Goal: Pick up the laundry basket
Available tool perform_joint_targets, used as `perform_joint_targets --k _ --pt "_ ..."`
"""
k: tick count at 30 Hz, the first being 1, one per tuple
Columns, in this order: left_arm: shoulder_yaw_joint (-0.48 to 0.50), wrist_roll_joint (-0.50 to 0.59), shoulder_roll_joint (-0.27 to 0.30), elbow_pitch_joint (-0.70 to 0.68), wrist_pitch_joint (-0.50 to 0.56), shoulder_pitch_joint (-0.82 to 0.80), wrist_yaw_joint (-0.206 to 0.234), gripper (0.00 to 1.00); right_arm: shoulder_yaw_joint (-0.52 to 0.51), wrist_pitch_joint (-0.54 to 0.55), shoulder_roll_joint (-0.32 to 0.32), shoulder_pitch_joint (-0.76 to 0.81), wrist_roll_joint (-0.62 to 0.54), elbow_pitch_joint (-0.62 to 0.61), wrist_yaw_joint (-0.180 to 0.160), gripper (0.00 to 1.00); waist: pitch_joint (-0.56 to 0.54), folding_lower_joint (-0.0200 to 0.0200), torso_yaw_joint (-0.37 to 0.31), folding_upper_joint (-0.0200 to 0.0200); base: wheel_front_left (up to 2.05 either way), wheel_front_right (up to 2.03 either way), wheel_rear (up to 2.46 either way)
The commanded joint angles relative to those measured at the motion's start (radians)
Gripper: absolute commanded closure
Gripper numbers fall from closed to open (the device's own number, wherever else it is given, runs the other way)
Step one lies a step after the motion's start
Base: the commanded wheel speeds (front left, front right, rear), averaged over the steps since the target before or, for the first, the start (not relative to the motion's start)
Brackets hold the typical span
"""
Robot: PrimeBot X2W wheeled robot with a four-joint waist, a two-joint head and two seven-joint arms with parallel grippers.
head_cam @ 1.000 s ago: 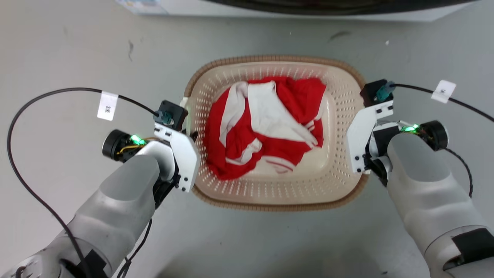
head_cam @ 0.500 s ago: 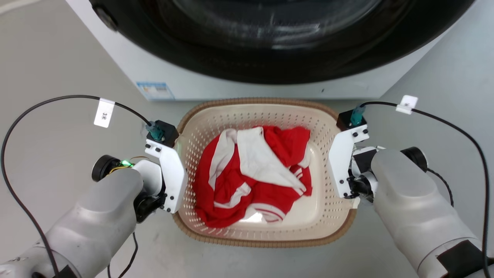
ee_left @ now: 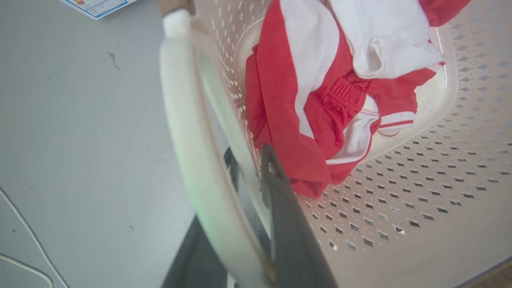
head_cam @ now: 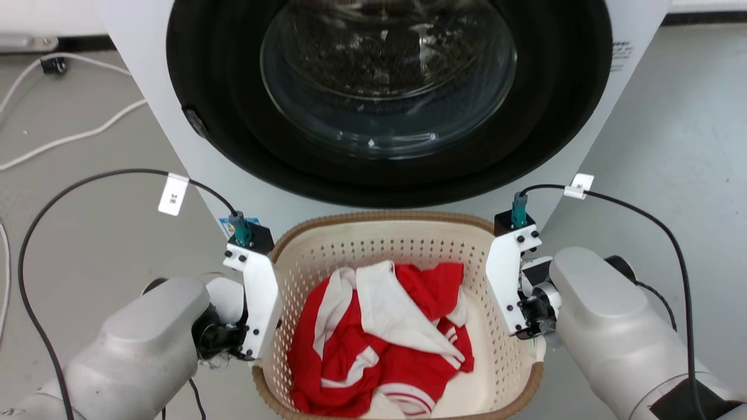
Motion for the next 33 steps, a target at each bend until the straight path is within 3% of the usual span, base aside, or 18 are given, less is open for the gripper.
perform_joint_targets --k 1,10,33 --pt "-0.007 -0.004 0.001 -0.010 0.017 0.016 -0.012 1.00 0.009 -0.002 0.001 0.006 0.003 -0.002 0.005 1.00 -0.036 0.0003 -0.005 0.0000 0.00 0.00 0.00" --pt "-0.010 -0.039 -0.008 -0.025 0.119 0.059 -0.012 1.00 0.046 0.039 0.000 0.019 0.044 0.024 0.005 1.00 -0.117 0.0003 -0.005 0.0000 0.00 0.00 0.00" --pt "-0.010 -0.062 -0.034 -0.003 0.170 0.077 -0.012 1.00 0.144 0.076 -0.003 0.028 0.130 0.021 0.004 1.00 -0.143 0.0003 -0.005 0.0000 0.00 0.00 0.00"
